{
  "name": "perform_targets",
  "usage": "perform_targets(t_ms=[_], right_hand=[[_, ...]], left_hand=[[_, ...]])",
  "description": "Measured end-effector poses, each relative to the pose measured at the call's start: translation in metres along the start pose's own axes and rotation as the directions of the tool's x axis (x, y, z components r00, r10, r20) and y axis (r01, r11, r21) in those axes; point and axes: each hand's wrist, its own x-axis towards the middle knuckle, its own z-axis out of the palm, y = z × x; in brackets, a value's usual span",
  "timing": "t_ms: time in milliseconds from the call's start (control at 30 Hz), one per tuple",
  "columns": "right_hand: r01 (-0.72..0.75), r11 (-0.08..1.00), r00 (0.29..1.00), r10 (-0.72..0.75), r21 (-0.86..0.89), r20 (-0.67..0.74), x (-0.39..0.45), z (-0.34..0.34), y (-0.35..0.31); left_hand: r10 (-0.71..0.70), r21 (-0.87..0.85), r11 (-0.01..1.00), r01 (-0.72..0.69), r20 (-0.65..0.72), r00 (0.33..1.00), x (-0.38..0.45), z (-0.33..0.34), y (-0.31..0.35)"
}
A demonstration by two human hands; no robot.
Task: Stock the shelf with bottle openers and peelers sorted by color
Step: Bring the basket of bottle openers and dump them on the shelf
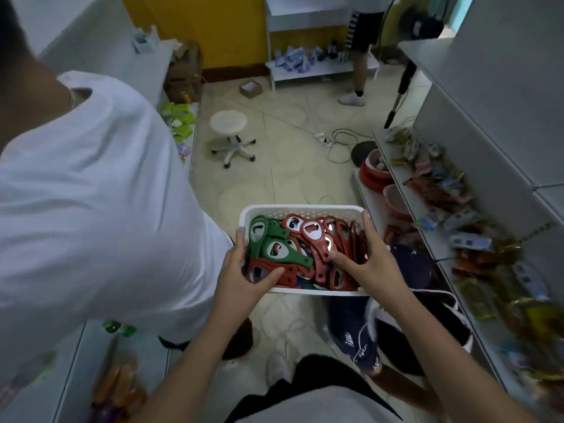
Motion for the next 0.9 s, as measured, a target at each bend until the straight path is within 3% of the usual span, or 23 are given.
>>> perform_targets(t_ms=[433, 900], right_hand=[[0.026, 1.0, 0.999, -0.026, -0.013, -0.029, 0.204, 0.017, -0.027], [0.029, 0.999, 0.995, -0.027, -0.018, 0.093, 0.552, 0.044, -0.036]], left_hand=[[0.05, 0.046, 0.998, -0.044, -0.131, 0.99, 0.215, 0.006, 0.024], [-0.095, -0.054, 0.995, 0.087, -0.178, 0.979, 0.53, 0.012, 0.04]])
